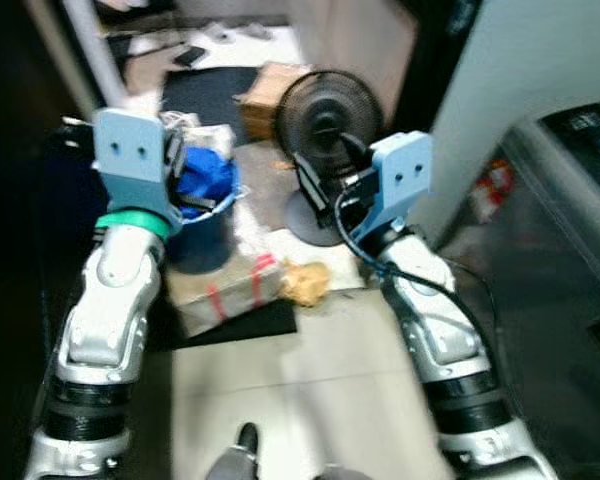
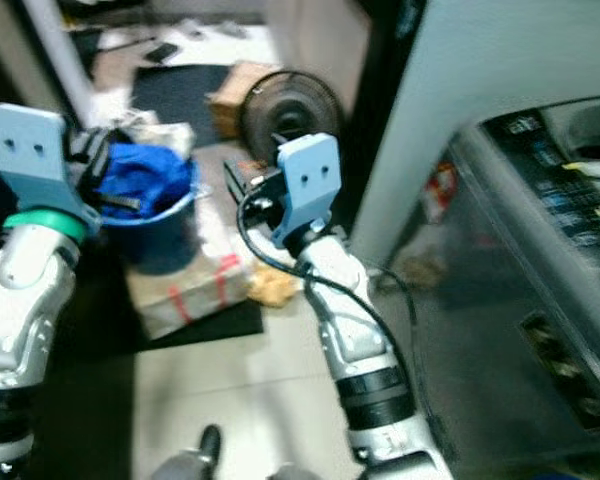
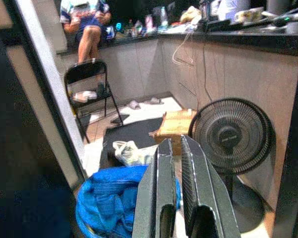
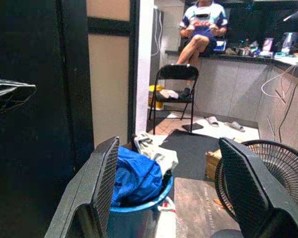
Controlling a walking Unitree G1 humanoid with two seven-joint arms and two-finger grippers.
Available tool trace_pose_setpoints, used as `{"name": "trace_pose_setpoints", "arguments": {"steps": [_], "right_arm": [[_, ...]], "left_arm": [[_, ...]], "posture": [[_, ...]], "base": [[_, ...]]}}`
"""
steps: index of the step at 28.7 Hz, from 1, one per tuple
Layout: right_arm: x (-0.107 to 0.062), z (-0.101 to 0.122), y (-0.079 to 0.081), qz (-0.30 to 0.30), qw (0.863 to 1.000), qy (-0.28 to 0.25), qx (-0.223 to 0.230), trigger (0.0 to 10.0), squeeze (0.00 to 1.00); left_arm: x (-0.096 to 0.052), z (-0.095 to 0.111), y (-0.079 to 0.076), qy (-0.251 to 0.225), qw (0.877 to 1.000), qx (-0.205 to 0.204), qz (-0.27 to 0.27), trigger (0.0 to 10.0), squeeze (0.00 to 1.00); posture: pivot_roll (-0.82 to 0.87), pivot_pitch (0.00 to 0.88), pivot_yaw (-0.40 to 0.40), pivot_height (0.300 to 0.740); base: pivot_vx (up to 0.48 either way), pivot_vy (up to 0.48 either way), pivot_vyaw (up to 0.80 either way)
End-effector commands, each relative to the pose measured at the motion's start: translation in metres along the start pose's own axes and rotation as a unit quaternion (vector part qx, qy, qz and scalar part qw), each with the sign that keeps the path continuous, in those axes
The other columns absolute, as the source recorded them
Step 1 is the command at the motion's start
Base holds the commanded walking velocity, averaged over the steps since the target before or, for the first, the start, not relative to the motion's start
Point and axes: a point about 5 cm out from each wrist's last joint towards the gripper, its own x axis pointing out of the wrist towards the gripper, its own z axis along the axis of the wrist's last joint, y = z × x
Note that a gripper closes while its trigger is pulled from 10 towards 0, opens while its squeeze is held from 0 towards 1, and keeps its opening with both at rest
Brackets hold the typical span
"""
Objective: Clothes washing
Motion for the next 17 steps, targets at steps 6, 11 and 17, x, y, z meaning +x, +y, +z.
{"name": "trace_pose_setpoints", "arguments": {"steps": [6, 11, 17], "right_arm": [[-0.0012, -0.0011, 0.0018, -0.004, 1.0, -0.002, 0.021, 10.0, 0.0], [-0.0016, -0.0016, 0.0008, -0.01, 1.0, -0.001, 0.02, 10.0, 0.0], [-0.0023, -0.0042, 0.0004, -0.012, 1.0, 0.005, 0.013, 10.0, 0.0]], "left_arm": [[-0.0009, -0.0013, 0.0014, -0.002, 1.0, 0.01, 0.002, 10.0, 0.0], [-0.0005, -0.0015, 0.0011, -0.002, 1.0, 0.011, 0.001, 10.0, 0.0], [-0.0004, -0.0023, 0.0008, -0.002, 1.0, 0.012, 0.001, 10.0, 0.0]], "posture": [[0.03, 0.069, 0.007, 0.74], [0.03, 0.07, 0.007, 0.74], [0.03, 0.07, 0.007, 0.74]], "base": [[0.409, 0.08, 0.0], [0.416, 0.0, 0.0], [0.416, 0.0, 0.0]]}}
